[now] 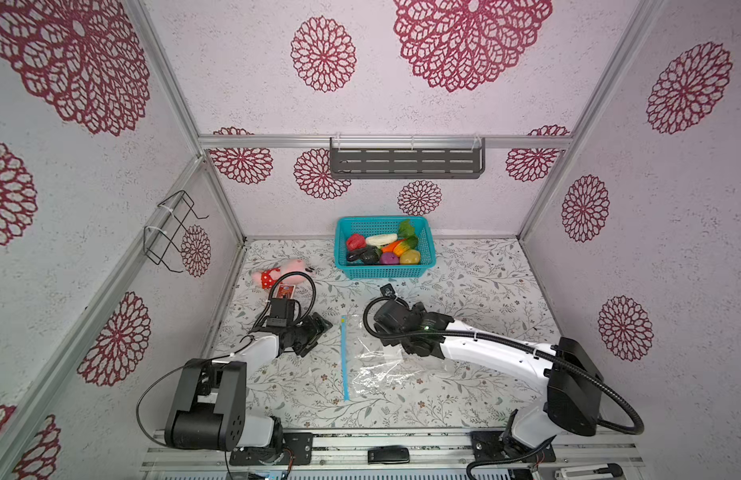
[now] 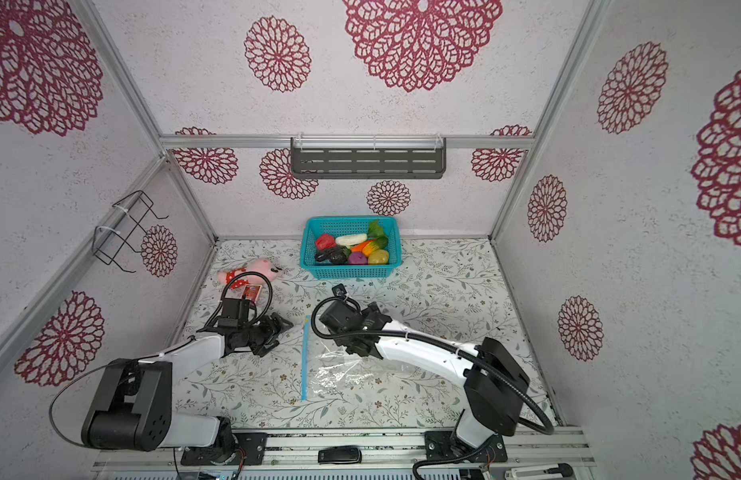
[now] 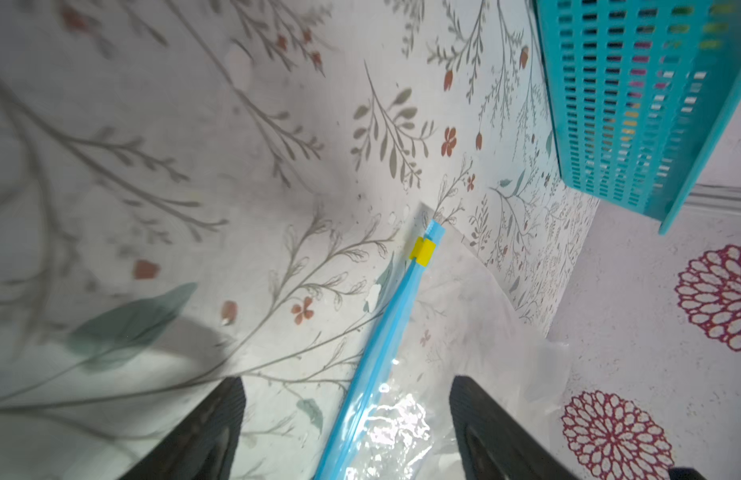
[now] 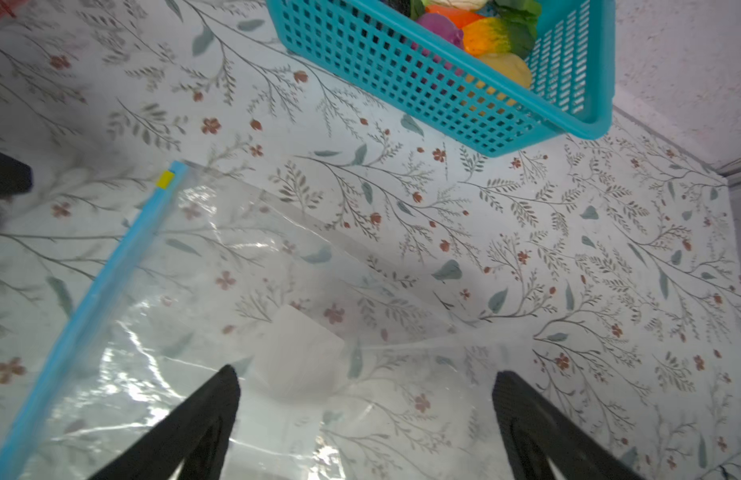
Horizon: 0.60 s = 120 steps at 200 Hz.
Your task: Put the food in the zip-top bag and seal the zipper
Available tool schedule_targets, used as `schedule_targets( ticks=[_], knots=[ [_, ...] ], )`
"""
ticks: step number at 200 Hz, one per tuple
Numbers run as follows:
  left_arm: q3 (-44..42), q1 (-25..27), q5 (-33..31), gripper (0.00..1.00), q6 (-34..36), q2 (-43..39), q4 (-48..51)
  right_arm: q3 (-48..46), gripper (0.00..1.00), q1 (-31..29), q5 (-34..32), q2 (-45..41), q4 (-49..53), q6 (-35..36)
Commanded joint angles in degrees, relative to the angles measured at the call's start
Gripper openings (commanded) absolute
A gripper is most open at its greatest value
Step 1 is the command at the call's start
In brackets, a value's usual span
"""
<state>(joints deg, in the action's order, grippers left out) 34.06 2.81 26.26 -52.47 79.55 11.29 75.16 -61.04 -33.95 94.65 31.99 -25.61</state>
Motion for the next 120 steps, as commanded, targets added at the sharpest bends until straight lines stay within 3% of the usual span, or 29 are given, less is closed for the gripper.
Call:
schedule_targets(
  ticks=[1, 38, 120],
  knots=[
    [0.24, -2.86, -2.18, 0.82, -0.09, -4.06, 4.85, 11.62, 0.99, -2.12, -4.35, 8.10, 13.73, -11.36],
    [-1.39, -8.50, -7.45, 0.79, -1.66, -9.71, 10.64, 31.94, 0.99, -5.05, -7.68, 24.15, 25.98, -15.26],
    [-2.46, -14.12, -14.12, 0.81, -2.61, -14.34, 19.33, 59.47, 0.99, -7.61, -4.30, 45.81, 33.58, -8.69]
  ],
)
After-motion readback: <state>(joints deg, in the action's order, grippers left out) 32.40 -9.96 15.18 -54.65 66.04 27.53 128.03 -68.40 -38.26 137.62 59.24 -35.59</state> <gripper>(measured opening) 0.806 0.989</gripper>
